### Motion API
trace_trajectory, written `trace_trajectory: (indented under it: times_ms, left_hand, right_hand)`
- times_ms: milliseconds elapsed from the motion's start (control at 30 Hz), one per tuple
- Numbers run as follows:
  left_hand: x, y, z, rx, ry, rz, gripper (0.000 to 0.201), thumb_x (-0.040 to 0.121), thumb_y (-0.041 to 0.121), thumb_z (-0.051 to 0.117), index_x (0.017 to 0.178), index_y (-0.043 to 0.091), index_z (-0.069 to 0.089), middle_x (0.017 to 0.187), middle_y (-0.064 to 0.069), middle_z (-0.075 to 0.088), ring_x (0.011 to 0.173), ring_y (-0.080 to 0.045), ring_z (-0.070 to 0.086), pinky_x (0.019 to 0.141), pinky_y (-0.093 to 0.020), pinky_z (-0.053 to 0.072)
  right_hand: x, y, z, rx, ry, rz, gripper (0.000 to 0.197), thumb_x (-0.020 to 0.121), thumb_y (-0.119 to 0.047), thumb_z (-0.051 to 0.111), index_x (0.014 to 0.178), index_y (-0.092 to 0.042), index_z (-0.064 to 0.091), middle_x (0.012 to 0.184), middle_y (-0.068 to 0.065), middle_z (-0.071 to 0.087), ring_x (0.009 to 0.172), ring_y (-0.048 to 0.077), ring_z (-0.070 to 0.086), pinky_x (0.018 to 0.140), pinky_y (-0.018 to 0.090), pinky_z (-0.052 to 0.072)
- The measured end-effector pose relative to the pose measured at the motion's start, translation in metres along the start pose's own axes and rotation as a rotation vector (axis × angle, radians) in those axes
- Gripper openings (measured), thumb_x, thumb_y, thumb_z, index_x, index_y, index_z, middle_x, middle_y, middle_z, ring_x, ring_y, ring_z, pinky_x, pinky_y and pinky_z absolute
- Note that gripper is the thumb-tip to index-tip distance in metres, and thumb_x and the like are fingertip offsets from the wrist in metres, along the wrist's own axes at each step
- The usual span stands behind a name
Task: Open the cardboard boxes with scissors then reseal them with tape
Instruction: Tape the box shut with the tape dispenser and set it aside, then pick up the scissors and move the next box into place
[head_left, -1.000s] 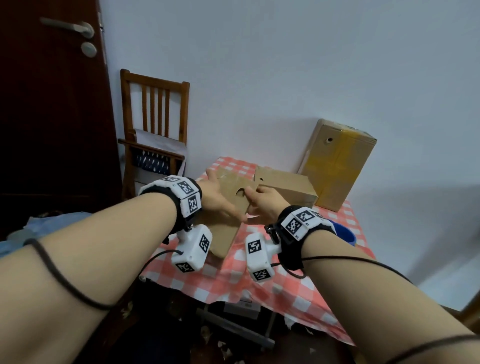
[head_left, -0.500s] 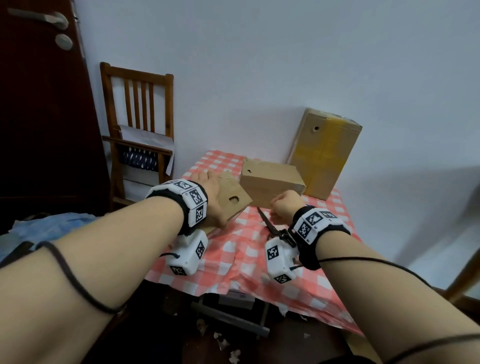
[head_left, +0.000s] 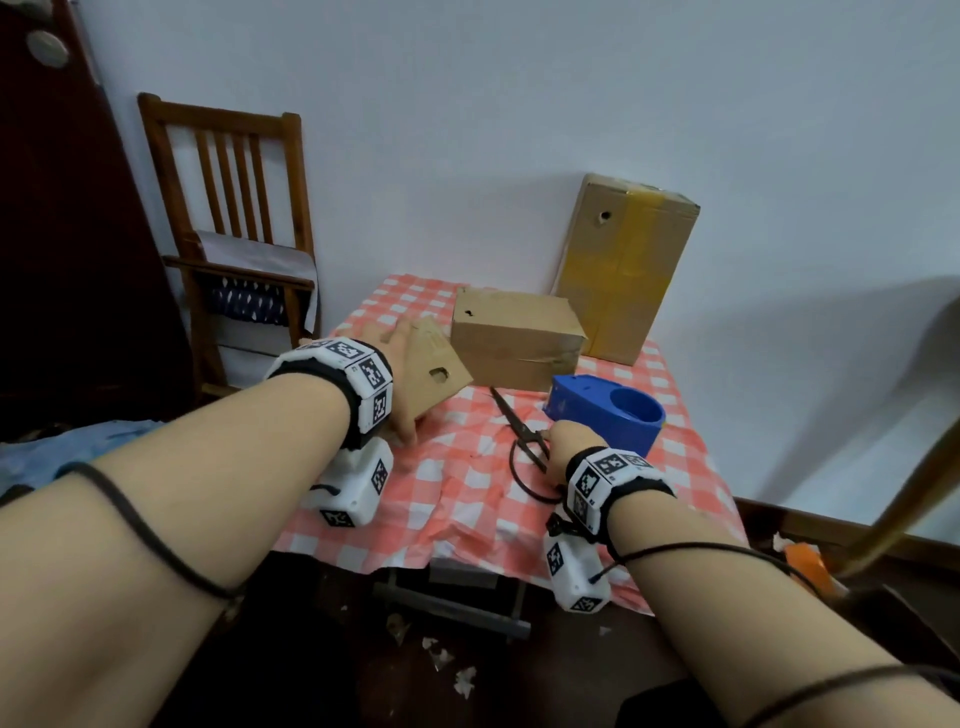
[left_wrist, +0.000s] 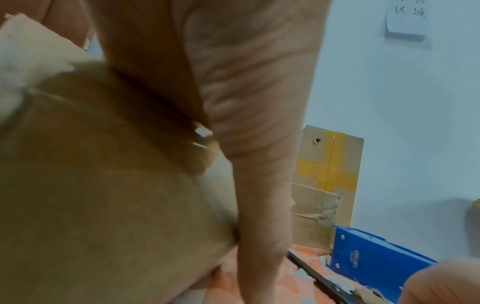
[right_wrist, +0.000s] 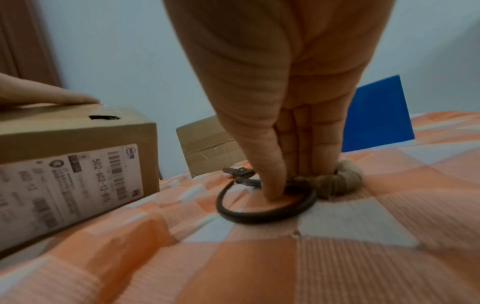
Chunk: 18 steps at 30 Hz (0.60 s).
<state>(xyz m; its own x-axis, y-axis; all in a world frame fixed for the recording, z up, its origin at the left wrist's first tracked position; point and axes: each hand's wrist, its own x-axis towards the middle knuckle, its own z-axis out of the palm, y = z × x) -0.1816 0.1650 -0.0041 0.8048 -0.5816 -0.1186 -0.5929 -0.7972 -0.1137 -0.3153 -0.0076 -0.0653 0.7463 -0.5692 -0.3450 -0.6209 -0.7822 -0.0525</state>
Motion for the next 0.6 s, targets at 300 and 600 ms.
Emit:
trace_trajectory:
  times_ms: [300,600]
  left_hand:
    - [0.001,0.0,0.006,-0.009,0.104,-0.021,0.133,0.04,0.062,0.087,0.142,0.009,0.02,0.135,-0.009,0.042,0.125,-0.028,0.044,0.097,-0.039,0.041]
    - [-0.001,0.004,0.017,0.001,0.172,-0.052,0.118,0.049,0.053,0.088,0.14,0.014,0.025,0.134,-0.013,0.041,0.121,-0.036,0.045,0.093,-0.049,0.042]
  right_hand:
    - [-0.004,0.006,-0.013,0.153,0.129,0.026,0.041,0.093,-0.047,0.05,0.081,-0.008,0.055,0.072,0.005,0.053,0.073,0.023,0.052,0.067,0.029,0.042]
    - [-0.025,0.032,-0.033,0.562,0.227,-0.108,0.035,0.075,-0.031,0.08,0.064,-0.013,0.052,0.06,0.0,0.05,0.057,0.015,0.046,0.054,0.026,0.035]
